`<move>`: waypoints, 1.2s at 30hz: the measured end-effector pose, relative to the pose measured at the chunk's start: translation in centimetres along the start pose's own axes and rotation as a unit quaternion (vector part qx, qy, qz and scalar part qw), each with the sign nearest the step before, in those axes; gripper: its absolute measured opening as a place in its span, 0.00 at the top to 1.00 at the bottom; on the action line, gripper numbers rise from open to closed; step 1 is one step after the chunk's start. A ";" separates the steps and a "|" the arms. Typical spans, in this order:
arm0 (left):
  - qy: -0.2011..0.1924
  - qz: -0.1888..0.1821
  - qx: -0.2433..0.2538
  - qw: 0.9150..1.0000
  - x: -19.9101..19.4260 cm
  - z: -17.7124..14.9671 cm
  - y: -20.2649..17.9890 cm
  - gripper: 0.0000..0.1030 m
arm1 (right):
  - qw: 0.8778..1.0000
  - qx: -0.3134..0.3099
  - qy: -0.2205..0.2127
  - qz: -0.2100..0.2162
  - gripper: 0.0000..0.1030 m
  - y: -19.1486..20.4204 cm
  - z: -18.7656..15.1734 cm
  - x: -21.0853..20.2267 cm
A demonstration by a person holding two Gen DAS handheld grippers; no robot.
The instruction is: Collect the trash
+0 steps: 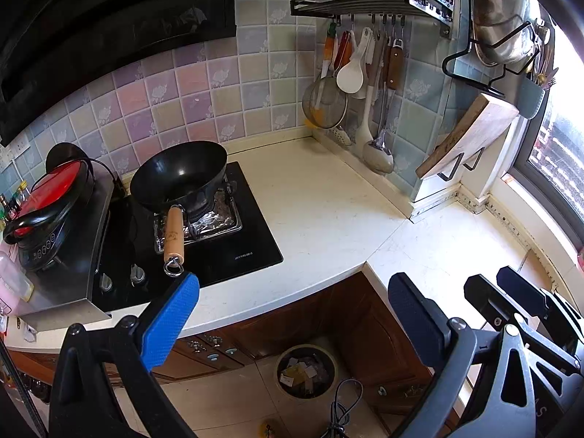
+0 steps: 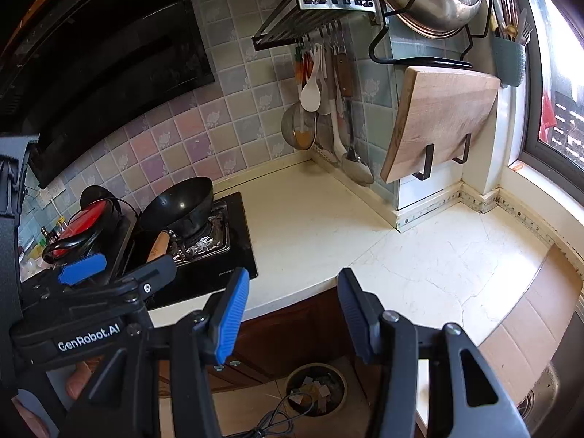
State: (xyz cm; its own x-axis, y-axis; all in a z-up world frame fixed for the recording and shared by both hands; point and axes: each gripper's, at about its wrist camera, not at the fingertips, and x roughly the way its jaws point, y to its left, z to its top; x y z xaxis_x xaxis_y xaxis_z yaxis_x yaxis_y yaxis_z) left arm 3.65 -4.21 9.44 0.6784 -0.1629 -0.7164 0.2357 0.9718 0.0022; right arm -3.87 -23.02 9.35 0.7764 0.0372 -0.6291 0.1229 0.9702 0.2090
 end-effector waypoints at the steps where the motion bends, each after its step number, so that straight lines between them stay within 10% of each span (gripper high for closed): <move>1: 0.000 0.000 0.000 1.000 0.0 0.0 0.0 0.01 | 1.000 0.000 0.001 -0.001 0.51 0.0 0.0 0.0; 36: 0.006 -0.001 0.006 1.000 0.6 0.1 0.2 0.01 | 1.000 0.016 0.007 -0.004 0.51 0.5 -0.8 0.7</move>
State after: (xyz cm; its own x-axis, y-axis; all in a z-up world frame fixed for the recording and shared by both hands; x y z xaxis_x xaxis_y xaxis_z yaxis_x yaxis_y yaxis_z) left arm 4.21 -4.10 9.05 0.6691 -0.1633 -0.7250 0.2453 0.9694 0.0081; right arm -3.75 -22.30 8.42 0.7666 0.0332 -0.6412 0.1487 0.9623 0.2276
